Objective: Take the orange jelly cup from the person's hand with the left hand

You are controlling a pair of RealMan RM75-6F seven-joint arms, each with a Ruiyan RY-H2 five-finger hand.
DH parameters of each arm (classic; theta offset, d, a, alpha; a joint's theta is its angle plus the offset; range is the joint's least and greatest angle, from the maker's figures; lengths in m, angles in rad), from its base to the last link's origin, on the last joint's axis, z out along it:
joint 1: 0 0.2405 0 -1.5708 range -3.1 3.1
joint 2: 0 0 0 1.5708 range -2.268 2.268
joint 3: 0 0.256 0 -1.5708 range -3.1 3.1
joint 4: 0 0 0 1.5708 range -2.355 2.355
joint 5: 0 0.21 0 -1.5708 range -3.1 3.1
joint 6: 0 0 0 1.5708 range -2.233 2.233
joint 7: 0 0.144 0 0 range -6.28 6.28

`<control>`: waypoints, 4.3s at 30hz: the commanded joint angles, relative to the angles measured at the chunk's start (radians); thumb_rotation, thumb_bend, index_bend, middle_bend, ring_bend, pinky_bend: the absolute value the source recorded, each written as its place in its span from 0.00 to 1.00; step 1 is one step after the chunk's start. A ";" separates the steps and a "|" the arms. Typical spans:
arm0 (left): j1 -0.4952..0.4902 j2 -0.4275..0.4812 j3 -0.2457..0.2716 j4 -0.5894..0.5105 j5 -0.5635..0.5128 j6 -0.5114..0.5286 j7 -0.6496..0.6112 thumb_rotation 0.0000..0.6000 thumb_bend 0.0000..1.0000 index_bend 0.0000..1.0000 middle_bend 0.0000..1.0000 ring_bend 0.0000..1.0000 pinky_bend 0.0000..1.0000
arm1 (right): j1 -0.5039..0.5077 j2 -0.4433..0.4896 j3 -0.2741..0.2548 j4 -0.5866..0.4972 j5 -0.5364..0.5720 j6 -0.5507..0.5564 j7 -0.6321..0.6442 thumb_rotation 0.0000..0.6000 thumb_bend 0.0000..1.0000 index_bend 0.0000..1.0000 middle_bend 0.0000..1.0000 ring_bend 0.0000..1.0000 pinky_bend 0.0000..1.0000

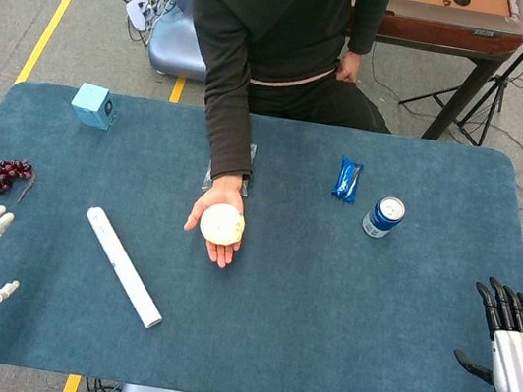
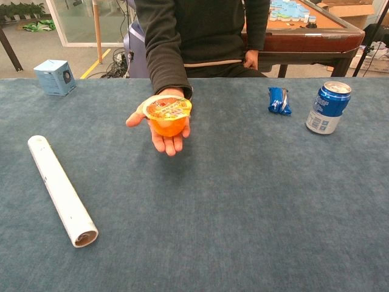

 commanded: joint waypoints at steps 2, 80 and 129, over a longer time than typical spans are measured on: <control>-0.003 -0.002 -0.001 0.000 -0.004 -0.008 -0.002 1.00 0.17 0.00 0.02 0.08 0.08 | -0.002 -0.001 0.000 0.002 0.002 0.002 0.004 1.00 0.01 0.02 0.00 0.00 0.07; -0.991 -0.270 -0.143 0.395 0.008 -0.897 -0.320 1.00 0.17 0.00 0.00 0.03 0.07 | -0.006 0.081 0.026 -0.096 0.022 0.024 -0.066 1.00 0.01 0.02 0.00 0.00 0.06; -0.914 -0.183 -0.023 0.352 0.040 -0.694 -0.399 1.00 0.17 0.41 0.34 0.39 0.57 | -0.025 0.068 0.024 -0.074 0.028 0.033 -0.040 1.00 0.01 0.02 0.00 0.00 0.06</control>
